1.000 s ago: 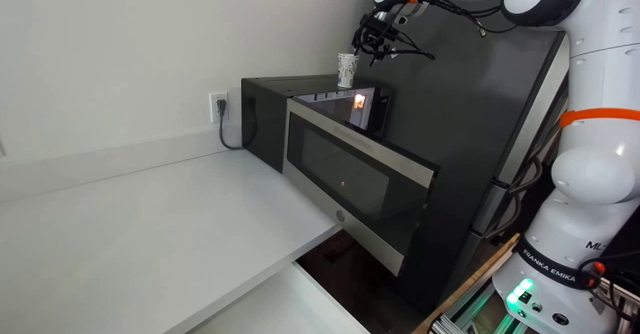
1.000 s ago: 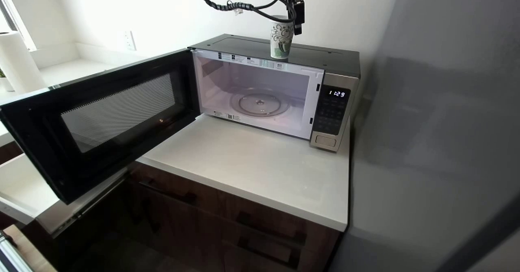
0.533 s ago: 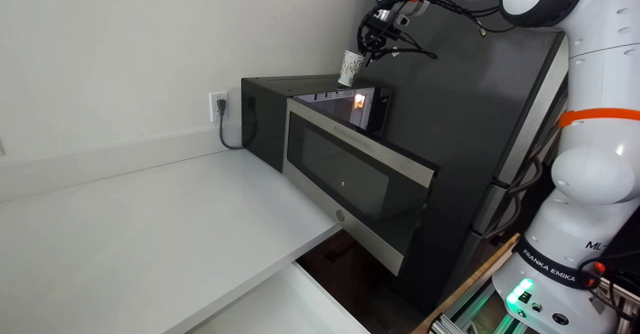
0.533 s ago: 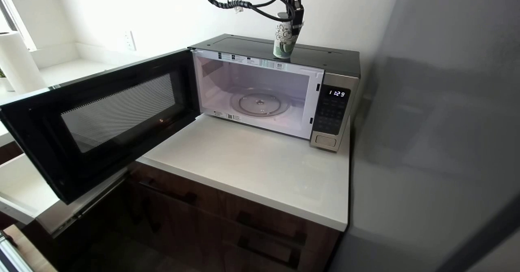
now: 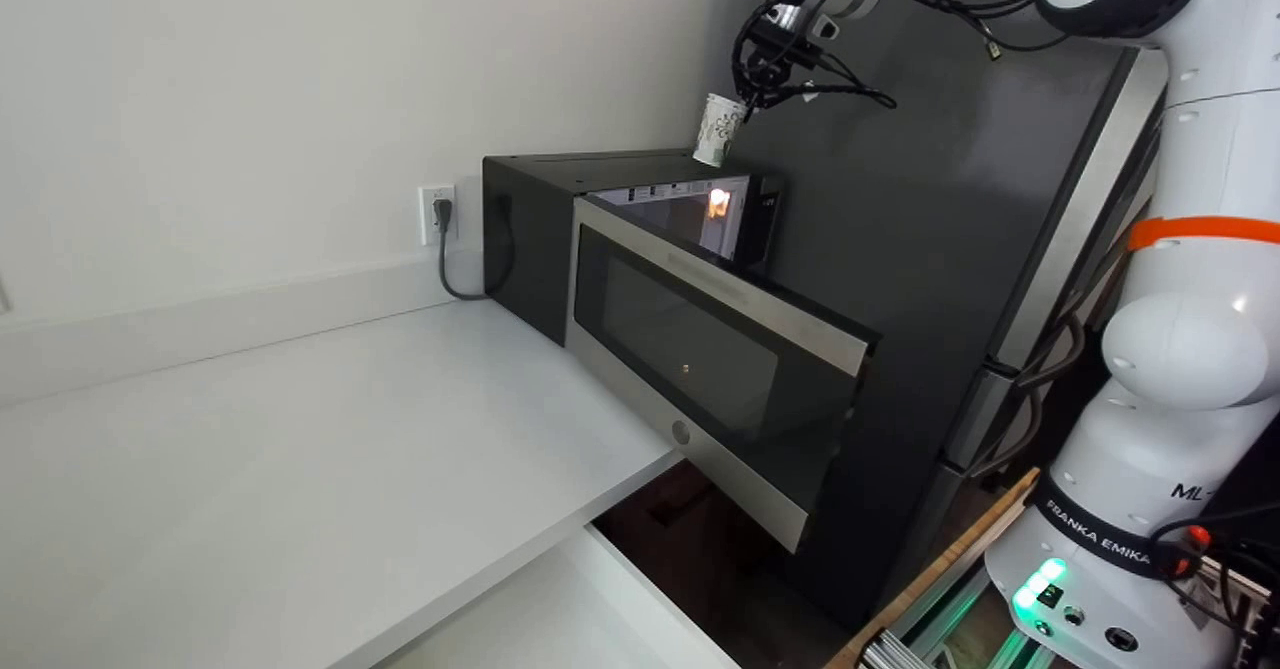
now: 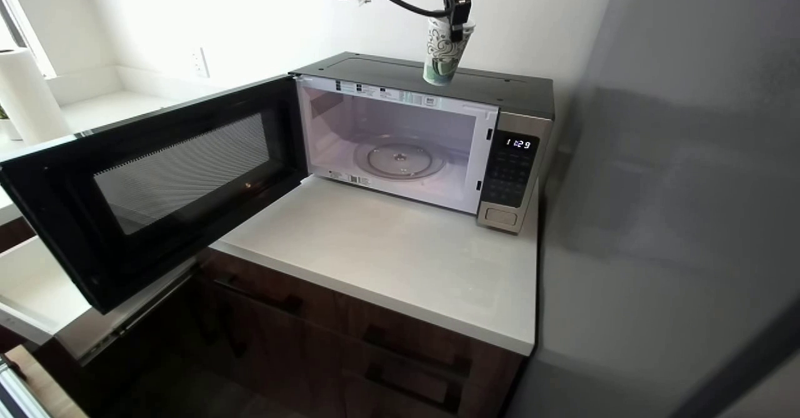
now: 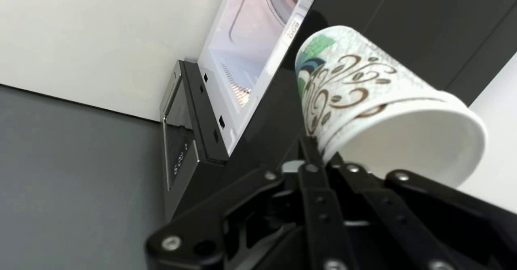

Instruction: Put the cup in the microwave

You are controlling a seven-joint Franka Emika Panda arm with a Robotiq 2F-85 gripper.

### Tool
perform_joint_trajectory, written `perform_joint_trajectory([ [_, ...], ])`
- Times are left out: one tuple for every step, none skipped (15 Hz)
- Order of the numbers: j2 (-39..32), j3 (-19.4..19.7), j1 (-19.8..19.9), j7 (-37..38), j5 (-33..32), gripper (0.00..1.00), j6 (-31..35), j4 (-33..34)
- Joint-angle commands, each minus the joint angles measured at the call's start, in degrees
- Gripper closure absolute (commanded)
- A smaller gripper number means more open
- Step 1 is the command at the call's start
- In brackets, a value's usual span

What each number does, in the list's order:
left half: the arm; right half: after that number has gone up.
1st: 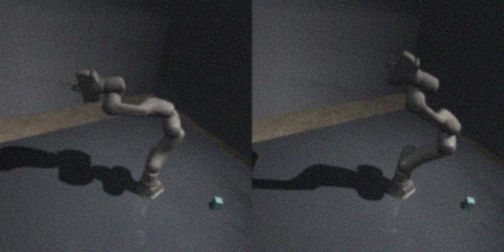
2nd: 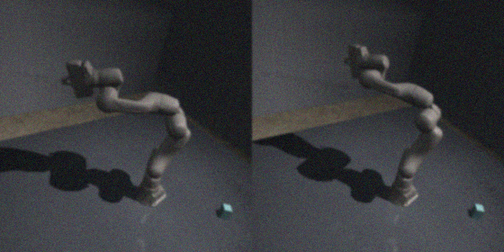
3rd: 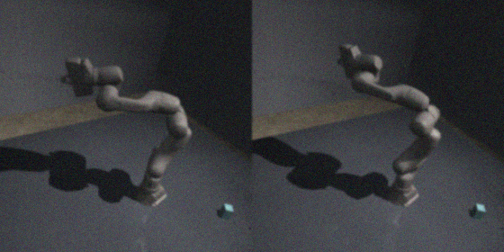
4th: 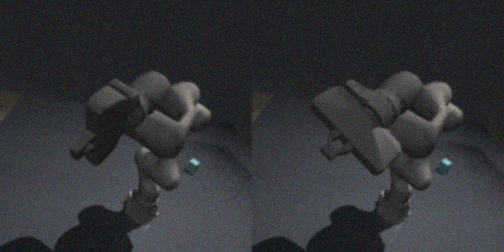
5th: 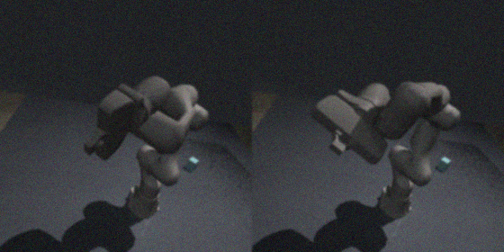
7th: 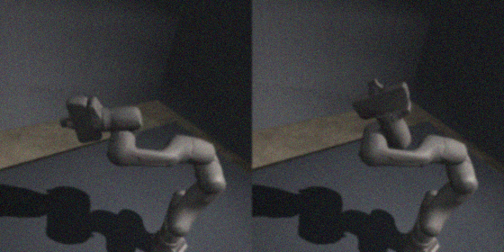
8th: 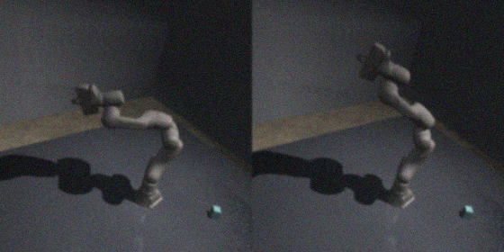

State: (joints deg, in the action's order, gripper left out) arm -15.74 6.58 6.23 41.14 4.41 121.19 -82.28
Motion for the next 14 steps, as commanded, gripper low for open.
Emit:
perform_joint_trajectory([
  [11.3,0.5,-1.0,0.6,-3.3,0.99,0.6,-13.8],
  [13.3,1.0,-1.4,1.2,-4.6,0.99,0.9,-16.2],
  [15.3,1.0,-1.4,2.1,-6.3,0.99,1.4,-19.0],
  [17.3,0.9,-1.1,2.9,-7.8,0.99,1.8,-21.8],
  [19.2,0.8,-0.9,4.3,-9.8,0.99,2.3,-24.7],
  [20.7,0.5,-0.5,5.0,-10.9,0.99,3.0,-27.5],
  [22.3,0.2,-0.2,6.0,-12.0,0.99,3.2,-30.4],
  [23.6,-0.1,0.1,7.5,-14.2,0.99,3.1,-33.4],
  [24.6,-0.3,0.4,8.3,-14.5,0.99,3.7,-36.4],
  [25.6,-0.4,0.6,9.0,-14.7,0.99,4.8,-39.6],
  [26.2,-0.5,1.0,10.3,-14.4,0.99,5.6,-42.8],
  [22.5,-0.5,0.8,6.9,-12.8,0.99,2.1,-34.7],
  [22.9,-0.6,1.0,7.1,-12.8,0.96,2.8,-36.7],
  [22.8,-0.6,1.0,7.0,-12.8,0.96,2.8,-36.6],
])
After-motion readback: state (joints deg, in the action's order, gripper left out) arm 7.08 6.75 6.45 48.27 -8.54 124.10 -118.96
